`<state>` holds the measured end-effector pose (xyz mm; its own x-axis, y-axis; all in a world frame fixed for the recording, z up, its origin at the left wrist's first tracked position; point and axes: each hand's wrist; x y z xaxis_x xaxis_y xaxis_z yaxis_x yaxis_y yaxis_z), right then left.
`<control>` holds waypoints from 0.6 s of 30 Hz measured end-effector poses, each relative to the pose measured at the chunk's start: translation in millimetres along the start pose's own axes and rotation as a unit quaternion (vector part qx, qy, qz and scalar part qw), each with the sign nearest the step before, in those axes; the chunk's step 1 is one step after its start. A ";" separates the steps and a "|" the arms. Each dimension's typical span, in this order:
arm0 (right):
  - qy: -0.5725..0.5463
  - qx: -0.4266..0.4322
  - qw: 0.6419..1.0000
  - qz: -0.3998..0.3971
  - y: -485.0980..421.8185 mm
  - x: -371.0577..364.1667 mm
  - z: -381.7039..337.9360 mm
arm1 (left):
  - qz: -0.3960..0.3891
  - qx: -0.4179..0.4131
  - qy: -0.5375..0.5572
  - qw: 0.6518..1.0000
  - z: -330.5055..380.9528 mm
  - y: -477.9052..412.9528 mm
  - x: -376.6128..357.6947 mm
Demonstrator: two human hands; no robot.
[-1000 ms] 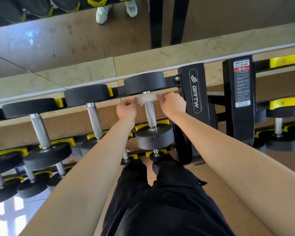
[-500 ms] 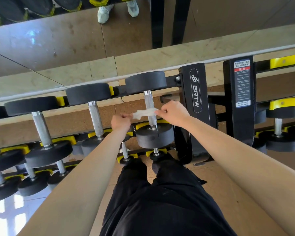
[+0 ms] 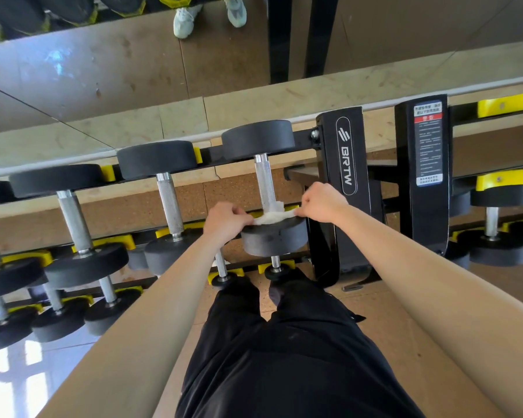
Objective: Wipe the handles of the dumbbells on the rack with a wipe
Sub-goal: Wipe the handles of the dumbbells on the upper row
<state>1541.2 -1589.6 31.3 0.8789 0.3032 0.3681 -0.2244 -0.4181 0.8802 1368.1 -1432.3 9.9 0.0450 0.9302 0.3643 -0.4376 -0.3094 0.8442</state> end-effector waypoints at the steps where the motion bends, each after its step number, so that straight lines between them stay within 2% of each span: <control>1: -0.004 -0.024 1.000 -0.002 0.6 3.3 6.2 | -0.025 -0.011 0.012 1.000 2.2 1.7 0.5; 3: -0.015 -0.038 0.999 0.003 3.0 7.2 8.5 | -0.021 -0.012 0.007 1.000 1.5 4.1 3.2; 7: -0.003 0.024 0.999 -0.028 6.7 0.4 -21.4 | 0.056 0.063 -0.080 0.993 -12.7 6.2 10.5; 9: -0.003 0.044 0.999 -0.026 7.2 -4.9 -33.1 | 0.058 0.055 -0.070 0.994 -14.6 4.5 11.0; 11: -0.007 0.032 0.999 -0.010 7.0 -6.5 -31.1 | 0.020 -0.018 0.012 1.000 -8.8 3.1 8.7; 14: -0.024 -0.010 1.000 0.012 9.8 -4.9 -15.2 | -0.087 -0.106 0.136 0.981 1.7 11.8 5.9; 18: -0.029 -0.024 0.999 0.038 10.8 -4.7 -5.7 | -0.131 -0.140 0.118 0.974 -9.8 17.9 0.2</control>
<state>1532.3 -1590.6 40.8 0.8811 0.2227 0.4172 -0.3092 -0.3963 0.8645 1351.4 -1435.7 21.2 -0.0051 0.9998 0.0213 -0.6687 -0.0192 0.7433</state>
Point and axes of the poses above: each hand's wrist, its own y-axis away from the middle knuckle, its own x-axis out of the back of the hand, z = x × y, and after that the axes turned 14 degrees about -z, right-handed
